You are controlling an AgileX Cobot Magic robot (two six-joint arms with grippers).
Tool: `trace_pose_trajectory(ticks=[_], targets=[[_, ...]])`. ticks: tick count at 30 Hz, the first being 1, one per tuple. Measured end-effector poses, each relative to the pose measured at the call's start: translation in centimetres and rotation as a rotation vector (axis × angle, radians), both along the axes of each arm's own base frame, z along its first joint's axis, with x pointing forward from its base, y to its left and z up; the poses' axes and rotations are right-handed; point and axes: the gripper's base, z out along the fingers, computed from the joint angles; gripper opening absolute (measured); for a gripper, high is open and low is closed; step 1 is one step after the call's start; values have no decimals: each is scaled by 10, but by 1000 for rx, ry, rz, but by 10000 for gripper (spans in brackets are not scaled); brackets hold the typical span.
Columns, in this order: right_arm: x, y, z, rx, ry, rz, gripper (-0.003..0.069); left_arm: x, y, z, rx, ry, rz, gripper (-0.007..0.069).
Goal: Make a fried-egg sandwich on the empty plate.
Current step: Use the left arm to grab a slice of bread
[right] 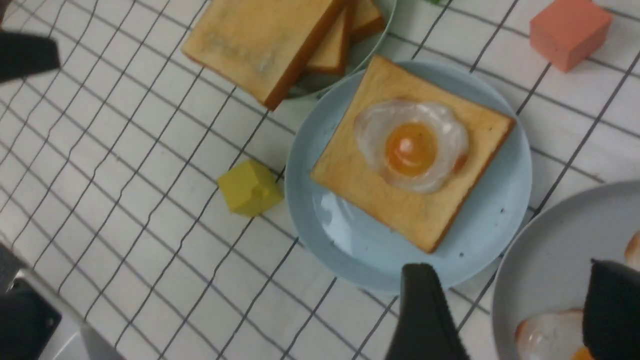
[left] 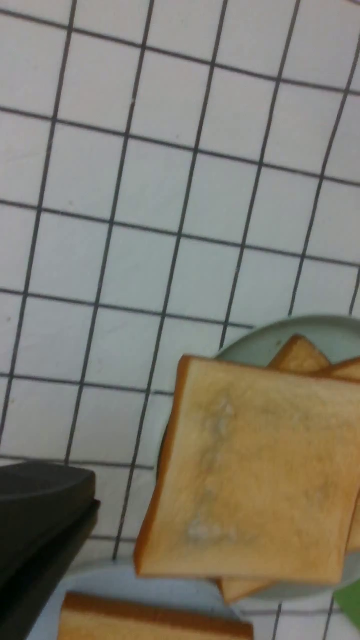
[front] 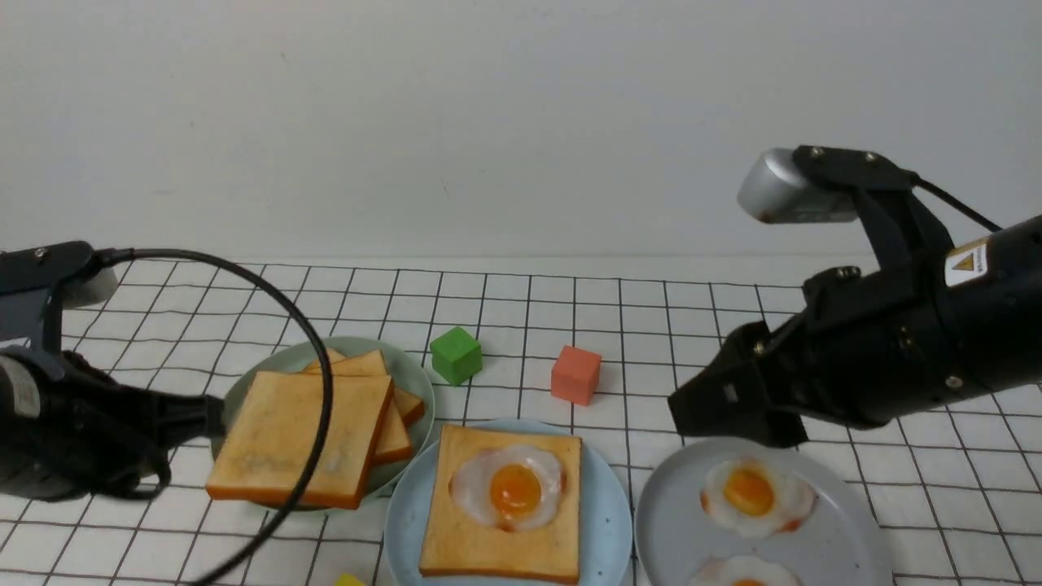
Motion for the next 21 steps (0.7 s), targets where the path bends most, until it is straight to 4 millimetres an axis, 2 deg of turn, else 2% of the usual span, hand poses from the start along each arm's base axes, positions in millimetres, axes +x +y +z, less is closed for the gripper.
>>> trace_pose_trajectory(ticks=[1,3,5,9,10,12,13,14,15,16,18,19,20,21], targets=[[-4,0,-1,-10,29,24,435,18,10,-6,-30,54,11,-13],[-6,0,-1,-11,40,35,435,35,26,-12,-98,108,36,-13],[-8,0,0,2,54,43,435,57,41,-25,-264,186,59,-13],[-10,1,3,18,61,47,435,75,57,-41,-395,215,16,-9],[-11,1,3,22,66,50,435,84,60,-49,-421,213,-29,14],[-12,1,3,22,70,52,435,88,60,-53,-428,207,-51,43],[-12,1,3,20,76,56,435,92,60,-58,-420,209,-83,108],[-12,1,3,20,76,56,435,92,60,-58,-418,206,-86,108],[-13,1,2,19,79,58,435,94,61,-61,-407,206,-105,204],[-13,1,2,19,80,59,435,94,61,-61,-404,205,-107,215],[-13,1,2,18,81,60,435,96,62,-62,-382,197,-130,309],[-13,1,2,19,81,59,435,96,63,-64,-367,195,-148,381],[-13,1,2,19,81,59,435,96,63,-64,-366,194,-150,388],[-13,1,2,20,82,60,435,98,63,-68,-357,197,-165,444]])
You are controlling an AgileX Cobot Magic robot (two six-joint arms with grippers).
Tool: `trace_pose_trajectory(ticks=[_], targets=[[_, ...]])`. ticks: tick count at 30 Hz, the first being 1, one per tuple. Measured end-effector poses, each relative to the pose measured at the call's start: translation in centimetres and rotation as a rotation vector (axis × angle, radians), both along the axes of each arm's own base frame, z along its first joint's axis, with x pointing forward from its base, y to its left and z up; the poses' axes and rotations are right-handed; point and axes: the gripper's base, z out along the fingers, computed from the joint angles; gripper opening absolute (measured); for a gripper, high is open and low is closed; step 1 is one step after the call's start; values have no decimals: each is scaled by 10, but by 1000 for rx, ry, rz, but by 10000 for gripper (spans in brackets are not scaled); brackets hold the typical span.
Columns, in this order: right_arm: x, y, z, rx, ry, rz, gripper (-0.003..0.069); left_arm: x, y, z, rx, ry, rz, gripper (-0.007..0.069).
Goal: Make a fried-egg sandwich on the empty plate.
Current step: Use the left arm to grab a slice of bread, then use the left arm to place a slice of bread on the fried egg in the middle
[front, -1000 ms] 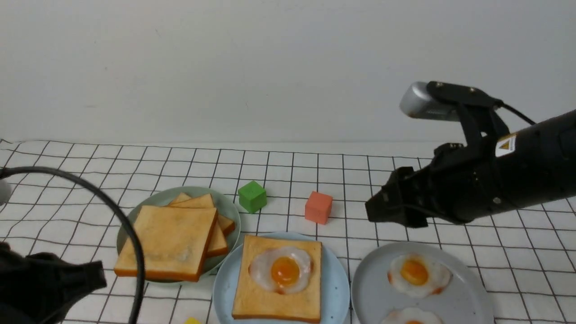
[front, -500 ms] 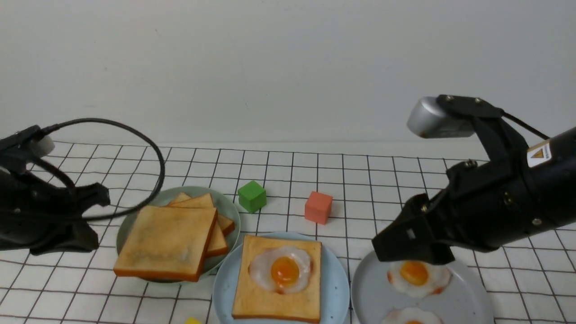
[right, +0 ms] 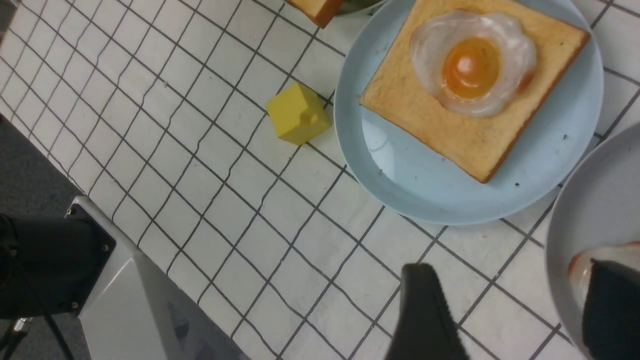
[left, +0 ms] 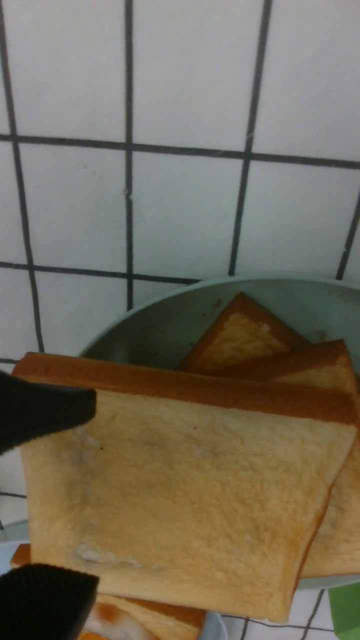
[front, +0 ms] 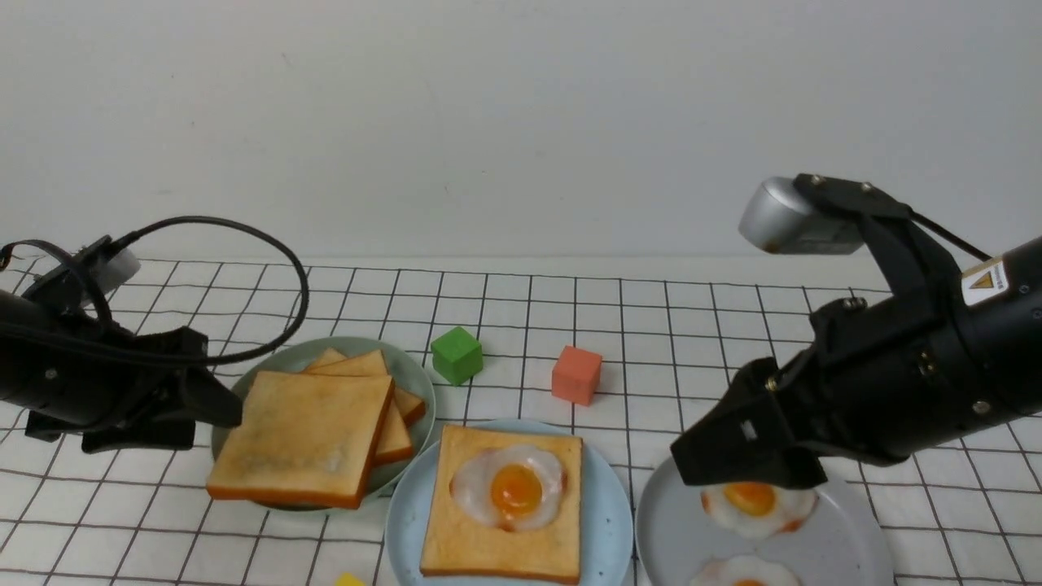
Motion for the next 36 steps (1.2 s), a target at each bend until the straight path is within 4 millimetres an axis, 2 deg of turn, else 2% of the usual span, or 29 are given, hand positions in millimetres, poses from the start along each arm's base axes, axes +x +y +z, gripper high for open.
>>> trace_pose_trajectory(ticks=[5,8,11,12,13,14,16,17,19,21,24,29,30,31,32,33,35,36], targets=[[0,0,0,-2,3,5,435,7,0,-22,-15,35,-22,479],[-1,0,0,-2,4,5,435,9,0,-32,-37,54,-21,470],[-1,0,0,-4,7,8,435,12,-1,-39,-56,68,-18,419],[-2,0,-1,-6,13,12,435,12,-1,-39,-58,66,-18,369],[-2,0,-1,-6,13,12,435,12,-1,-39,-58,65,-19,369],[-2,0,-1,-7,16,15,435,12,-1,-37,-61,62,-19,281],[-2,0,-1,-7,17,15,435,11,-2,-37,-65,64,-29,183],[-2,0,-1,-7,17,15,435,11,-2,-37,-66,64,-30,171],[-2,0,-1,-8,18,16,435,9,-3,-37,-79,75,-48,37],[-3,0,0,-8,21,19,435,9,-4,-35,-84,76,-56,12],[-8,-2,4,-5,12,27,435,5,-6,-23,-92,54,-76,9],[-19,-8,16,6,-35,34,435,-3,-11,11,-113,-43,-86,9],[-26,-11,22,13,-48,42,435,-8,-17,26,-138,-84,-104,9],[-27,-11,23,15,-53,43,435,-9,-19,29,-144,-95,-105,9],[-34,-14,28,22,-63,51,435,-14,-29,39,-172,-128,-126,9],[-37,-15,30,24,-66,52,435,-16,-35,40,-180,-138,-140,9],[-46,-20,36,24,-72,49,435,-26,-61,37,-212,-136,-200,9],[-46,-20,35,21,-71,51,435,-25,-60,37,-209,-138,-198,9]])
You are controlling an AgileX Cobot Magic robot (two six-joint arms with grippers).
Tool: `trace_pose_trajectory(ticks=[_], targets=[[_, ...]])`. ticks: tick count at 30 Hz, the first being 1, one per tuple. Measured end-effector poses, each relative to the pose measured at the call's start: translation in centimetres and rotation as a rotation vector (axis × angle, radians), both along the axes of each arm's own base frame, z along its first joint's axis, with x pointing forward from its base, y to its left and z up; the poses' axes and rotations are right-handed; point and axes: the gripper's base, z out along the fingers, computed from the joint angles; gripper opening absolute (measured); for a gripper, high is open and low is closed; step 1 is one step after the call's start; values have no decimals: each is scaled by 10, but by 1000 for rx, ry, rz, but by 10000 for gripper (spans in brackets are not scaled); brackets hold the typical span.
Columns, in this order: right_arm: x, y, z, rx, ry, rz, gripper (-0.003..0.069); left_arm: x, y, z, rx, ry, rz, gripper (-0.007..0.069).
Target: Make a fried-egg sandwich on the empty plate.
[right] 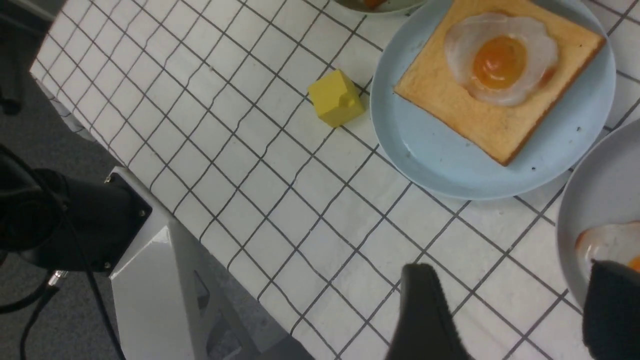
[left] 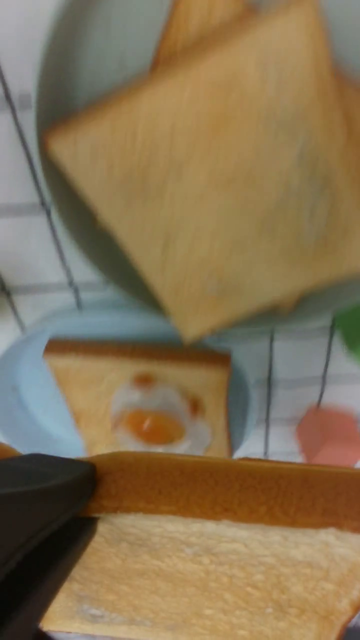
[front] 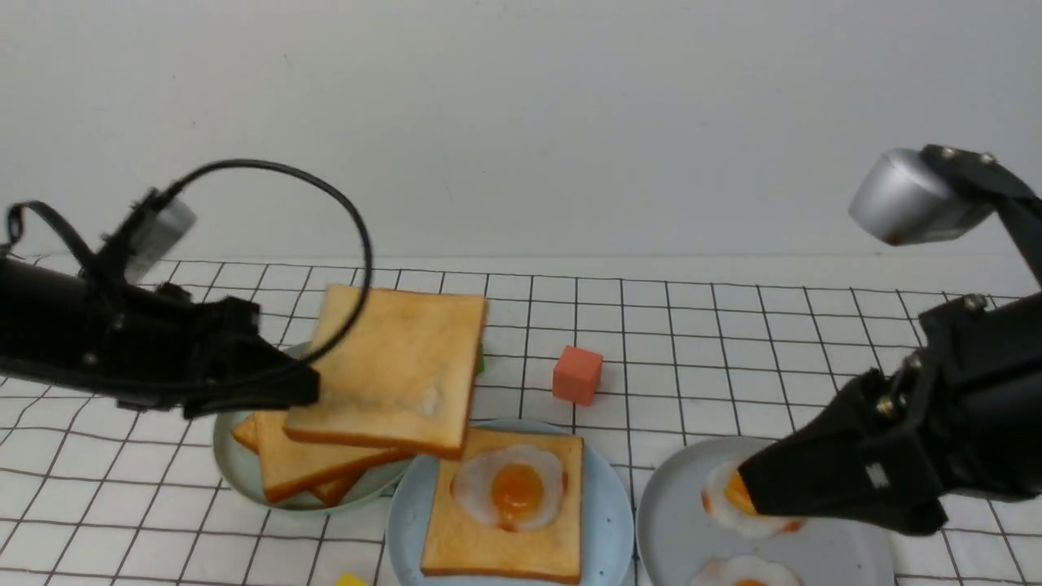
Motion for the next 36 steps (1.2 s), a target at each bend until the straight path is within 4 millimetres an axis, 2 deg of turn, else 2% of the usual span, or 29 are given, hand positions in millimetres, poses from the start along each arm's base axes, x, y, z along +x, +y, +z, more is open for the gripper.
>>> trace_pose_trajectory(ticks=[1,4,10,14,18,19,23,25,26,27,28,29,31,34,35,36], targets=[[-6,-4,3,-12,-3,-6,434,-6,-19,-11,-1,16,-31,9],[-14,-11,7,-38,-15,-29,434,-10,-40,-30,30,31,-34,9],[-29,-27,15,-84,-68,-89,434,-1,-65,-60,58,52,7,9],[-34,-33,18,-109,-94,-118,433,1,-74,-74,65,90,7,11],[-39,-42,20,-147,-120,-166,433,0,-83,-85,76,125,2,50],[-39,-43,20,-149,-123,-170,433,0,-84,-85,76,127,4,58],[-44,-47,22,-155,-144,-189,374,-1,-85,-82,65,144,29,199],[-47,-49,22,-153,-159,-194,304,-2,-84,-76,70,131,38,288],[-50,-52,20,-148,-178,-201,228,-4,-83,-70,79,118,34,343],[-51,-52,19,-147,-182,-202,228,-4,-83,-69,81,115,33,351],[-53,-54,16,-147,-187,-206,180,-5,-82,-66,84,109,33,377],[-59,-57,10,-138,-217,-215,90,-8,-81,-59,95,85,25,430],[-71,-64,-1,-120,-278,-218,4,-12,-80,-46,93,57,19,485],[-90,-74,-14,-81,-371,-227,-10,-20,-80,-27,68,25,3,509],[-101,-80,-28,-48,-431,-243,-10,-29,-80,-13,38,12,-24,500],[-103,-81,-27,-44,-442,-244,-10,-29,-80,-12,37,6,-25,500]])
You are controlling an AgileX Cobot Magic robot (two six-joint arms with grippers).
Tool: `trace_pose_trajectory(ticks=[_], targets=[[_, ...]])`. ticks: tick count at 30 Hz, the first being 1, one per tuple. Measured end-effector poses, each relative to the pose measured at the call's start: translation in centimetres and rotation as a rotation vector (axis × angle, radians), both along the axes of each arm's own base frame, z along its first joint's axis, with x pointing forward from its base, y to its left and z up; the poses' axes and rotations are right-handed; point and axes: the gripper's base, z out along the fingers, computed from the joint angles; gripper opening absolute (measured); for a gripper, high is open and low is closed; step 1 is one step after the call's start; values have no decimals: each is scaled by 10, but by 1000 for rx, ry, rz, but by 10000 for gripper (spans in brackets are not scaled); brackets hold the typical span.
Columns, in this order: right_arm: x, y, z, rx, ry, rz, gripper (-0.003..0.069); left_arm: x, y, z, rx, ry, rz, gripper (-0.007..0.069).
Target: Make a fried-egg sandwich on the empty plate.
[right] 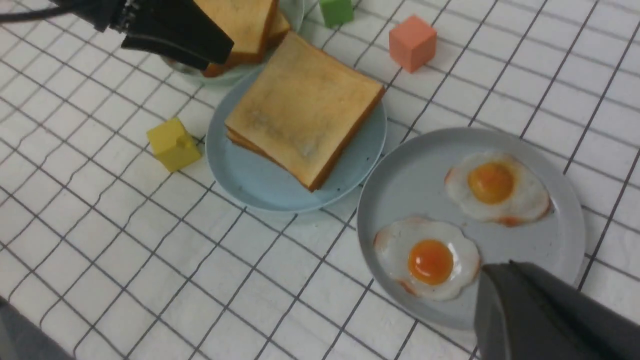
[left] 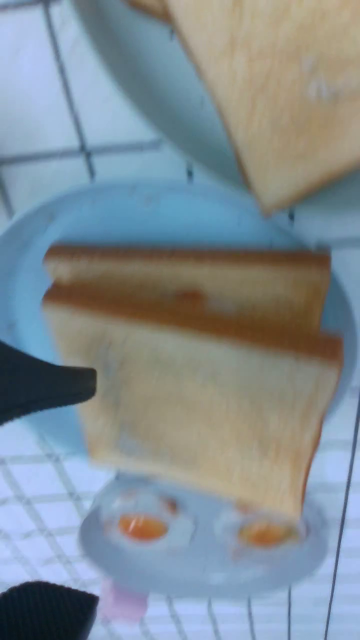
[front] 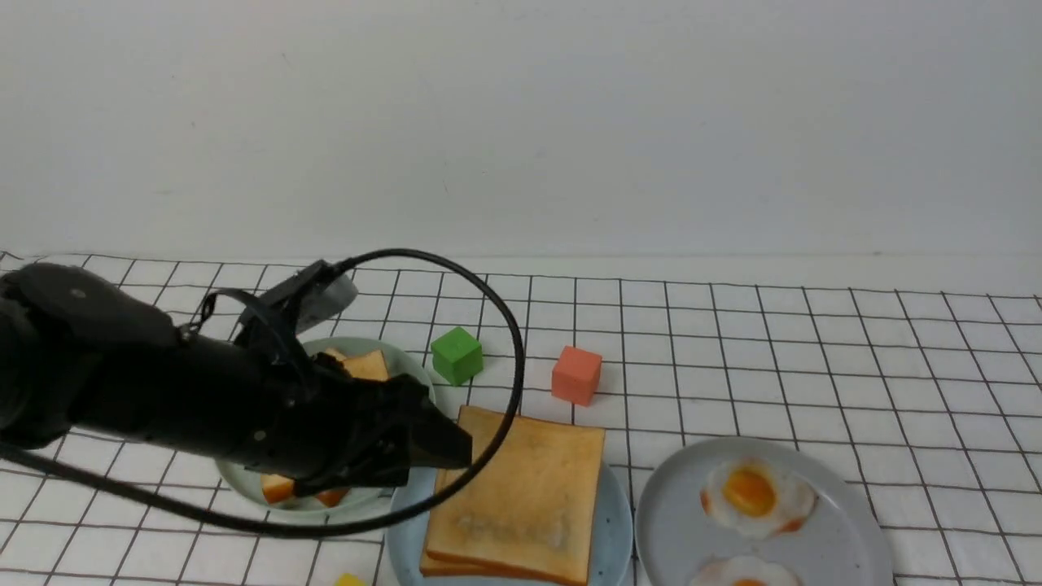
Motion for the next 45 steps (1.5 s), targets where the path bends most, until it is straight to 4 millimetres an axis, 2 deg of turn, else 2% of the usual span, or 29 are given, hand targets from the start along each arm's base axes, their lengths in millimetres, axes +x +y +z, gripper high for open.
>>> trace_pose_trajectory(ticks=[1,5,8,11,18,26,29,37,42,45], targets=[[-10,-6,-16,28,-67,-12,-10,-12,0,18,-30,-23,-36,465],[-23,-14,-39,49,-158,-28,-10,-37,3,48,-51,-80,-101,345],[-33,-20,-57,70,-209,-34,-9,-70,14,79,-13,-167,-117,145],[-38,-22,-68,85,-237,-36,-8,-100,29,100,49,-247,-64,-13],[-39,-24,-69,101,-268,-40,-6,-143,58,120,158,-348,116,-13],[-39,-24,-69,102,-269,-41,-6,-167,66,128,134,-366,165,-13],[-39,-24,-69,102,-269,-41,-6,-168,68,127,174,-388,159,-13],[-39,-24,-69,102,-269,-41,0,-161,88,124,466,-496,172,-13],[-39,-24,-69,102,-269,-41,3,-159,95,125,563,-536,183,-13],[-39,-24,-69,102,-269,-41,3,-157,96,126,562,-594,207,-13]])
